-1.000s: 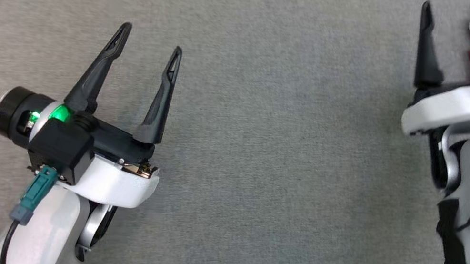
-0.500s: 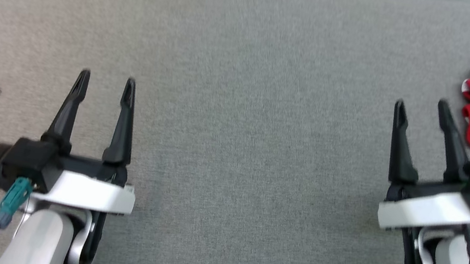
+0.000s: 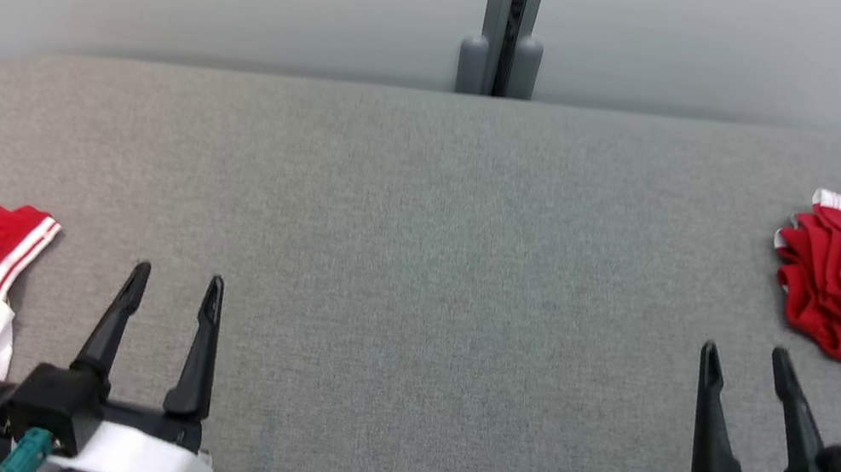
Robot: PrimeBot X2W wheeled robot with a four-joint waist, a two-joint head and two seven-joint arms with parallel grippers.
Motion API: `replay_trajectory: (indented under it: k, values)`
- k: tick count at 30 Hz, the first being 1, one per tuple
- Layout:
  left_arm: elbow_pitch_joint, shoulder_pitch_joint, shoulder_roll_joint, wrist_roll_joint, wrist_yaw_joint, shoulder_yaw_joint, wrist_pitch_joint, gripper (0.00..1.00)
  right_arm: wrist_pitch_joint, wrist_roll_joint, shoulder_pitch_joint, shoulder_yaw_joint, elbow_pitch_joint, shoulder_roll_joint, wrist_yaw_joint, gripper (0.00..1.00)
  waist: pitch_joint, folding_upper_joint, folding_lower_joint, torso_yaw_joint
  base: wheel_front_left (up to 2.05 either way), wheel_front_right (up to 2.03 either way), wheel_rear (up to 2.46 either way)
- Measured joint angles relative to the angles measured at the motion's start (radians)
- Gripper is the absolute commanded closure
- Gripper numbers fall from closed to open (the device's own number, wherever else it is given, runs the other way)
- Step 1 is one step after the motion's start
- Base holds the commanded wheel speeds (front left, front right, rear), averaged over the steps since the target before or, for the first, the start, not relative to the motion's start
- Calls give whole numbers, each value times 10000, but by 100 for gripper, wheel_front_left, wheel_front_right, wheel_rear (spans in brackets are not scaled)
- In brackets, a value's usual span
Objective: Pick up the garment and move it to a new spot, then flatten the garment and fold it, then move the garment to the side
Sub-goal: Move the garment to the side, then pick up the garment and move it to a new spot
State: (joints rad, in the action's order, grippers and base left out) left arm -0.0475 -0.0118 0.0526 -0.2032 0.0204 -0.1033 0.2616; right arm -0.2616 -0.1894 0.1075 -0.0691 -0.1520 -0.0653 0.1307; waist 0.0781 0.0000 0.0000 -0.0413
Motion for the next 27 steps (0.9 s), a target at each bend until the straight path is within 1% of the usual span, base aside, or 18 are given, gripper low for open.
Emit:
replay_trajectory:
  k: [2, 4, 6, 12, 22, 27]
  values:
    - [-59, 218, -17, 247, -50, 21, 0, 0, 0, 12, -378, 21, 61, 17, 0, 0, -247, 0, 0, 26, 0, 0, 0]
    - [-94, 430, -17, 313, -196, 46, 0, 0, 0, -67, -705, 36, 82, 44, 0, 0, -462, 0, 0, 44, 0, 0, 0]
    - [-119, 579, -29, 550, -207, 52, 0, 0, 0, -115, -981, 23, 182, 54, 0, 0, -606, 0, 0, 66, 0, 0, 0]
    - [-109, 814, -33, 681, -238, 209, 0, 0, 0, -201, -1544, 29, 405, 88, 0, 0, -685, 0, 0, 127, 0, 0, 0]
    - [-222, 843, -33, 529, -234, 270, 0, 0, 0, -199, -1662, 132, 453, 136, 0, 0, -641, 0, 0, 141, 0, 0, 0]
    - [-261, 656, -36, 468, -194, 261, 0, 0, 0, -201, -1623, 50, 458, 146, 0, 0, -629, 0, 0, 305, 0, 0, 0]
